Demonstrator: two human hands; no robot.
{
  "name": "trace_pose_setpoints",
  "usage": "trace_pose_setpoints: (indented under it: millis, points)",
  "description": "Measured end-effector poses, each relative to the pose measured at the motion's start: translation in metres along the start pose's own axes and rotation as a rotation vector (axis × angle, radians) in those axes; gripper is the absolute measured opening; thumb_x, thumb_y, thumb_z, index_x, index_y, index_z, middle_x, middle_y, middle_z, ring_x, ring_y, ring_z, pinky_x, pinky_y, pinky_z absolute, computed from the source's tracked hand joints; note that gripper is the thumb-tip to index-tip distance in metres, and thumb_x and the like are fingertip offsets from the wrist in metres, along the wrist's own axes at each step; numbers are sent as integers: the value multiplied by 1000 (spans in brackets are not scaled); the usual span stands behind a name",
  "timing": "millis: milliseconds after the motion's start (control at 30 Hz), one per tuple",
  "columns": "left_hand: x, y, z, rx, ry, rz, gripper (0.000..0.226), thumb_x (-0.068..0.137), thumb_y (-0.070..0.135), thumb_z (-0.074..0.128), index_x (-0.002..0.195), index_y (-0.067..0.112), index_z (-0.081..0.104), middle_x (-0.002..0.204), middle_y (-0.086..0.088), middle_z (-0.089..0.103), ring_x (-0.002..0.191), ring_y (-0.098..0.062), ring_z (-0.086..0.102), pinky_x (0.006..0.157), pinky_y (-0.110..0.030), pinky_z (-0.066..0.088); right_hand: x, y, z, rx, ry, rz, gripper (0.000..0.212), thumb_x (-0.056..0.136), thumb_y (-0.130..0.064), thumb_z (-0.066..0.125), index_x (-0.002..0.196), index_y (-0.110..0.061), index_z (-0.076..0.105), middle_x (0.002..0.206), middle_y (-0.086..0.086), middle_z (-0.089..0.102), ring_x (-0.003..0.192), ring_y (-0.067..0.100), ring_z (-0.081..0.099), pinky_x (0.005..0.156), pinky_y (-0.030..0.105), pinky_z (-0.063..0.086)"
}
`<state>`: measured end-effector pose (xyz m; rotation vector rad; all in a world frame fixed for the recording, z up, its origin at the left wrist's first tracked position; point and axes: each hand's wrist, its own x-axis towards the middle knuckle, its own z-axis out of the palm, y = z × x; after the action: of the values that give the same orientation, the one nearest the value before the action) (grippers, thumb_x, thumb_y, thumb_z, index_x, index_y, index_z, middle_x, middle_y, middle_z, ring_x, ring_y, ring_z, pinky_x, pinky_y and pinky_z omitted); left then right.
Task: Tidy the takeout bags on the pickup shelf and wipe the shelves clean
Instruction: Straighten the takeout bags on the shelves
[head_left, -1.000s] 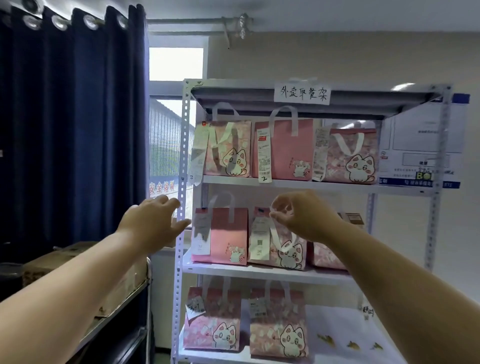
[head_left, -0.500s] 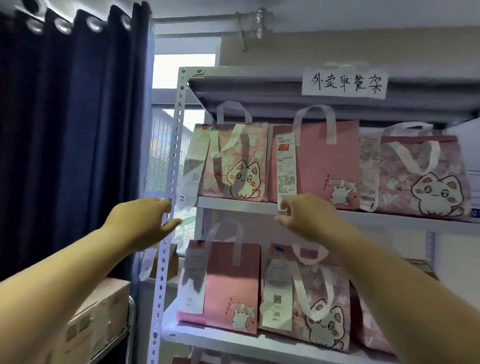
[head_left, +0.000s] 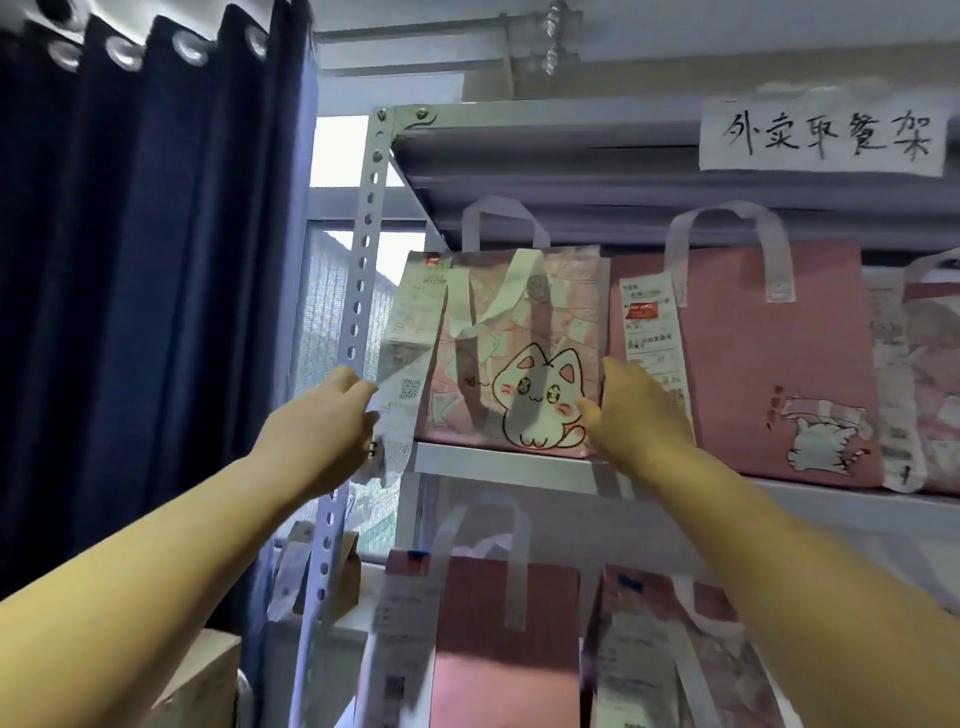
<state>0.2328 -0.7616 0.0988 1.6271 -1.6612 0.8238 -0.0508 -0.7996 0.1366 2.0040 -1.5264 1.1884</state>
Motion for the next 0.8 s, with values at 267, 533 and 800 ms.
trace_pose_setpoints:
  millis: [267, 533, 800]
  points:
    - [28, -13, 24, -163, 35, -55, 31, 95, 32, 37, 116, 14, 53, 118, -8, 45, 94, -35, 57, 75, -39, 46, 18, -1, 13, 7, 71, 120, 16, 90, -25, 56, 98, -11, 59, 95, 9, 65, 83, 30, 57, 72, 37, 48]
    - [36, -24, 27, -309, 71, -2, 32, 94, 44, 43, 105, 26, 67, 96, -2, 47, 84, -21, 54, 78, -39, 49, 21, 7, 10, 67, 156, 163, 9, 86, -17, 63, 82, -10, 66, 84, 8, 66, 78, 29, 59, 71, 39, 52]
    - [37, -24, 23, -347, 139, 2, 26, 90, 40, 53, 91, 20, 70, 90, -1, 51, 79, -20, 54, 69, -34, 48, 16, 2, 8, 74, 201, 104, 9, 84, -20, 65, 83, -11, 66, 85, 8, 68, 78, 26, 59, 71, 38, 52]
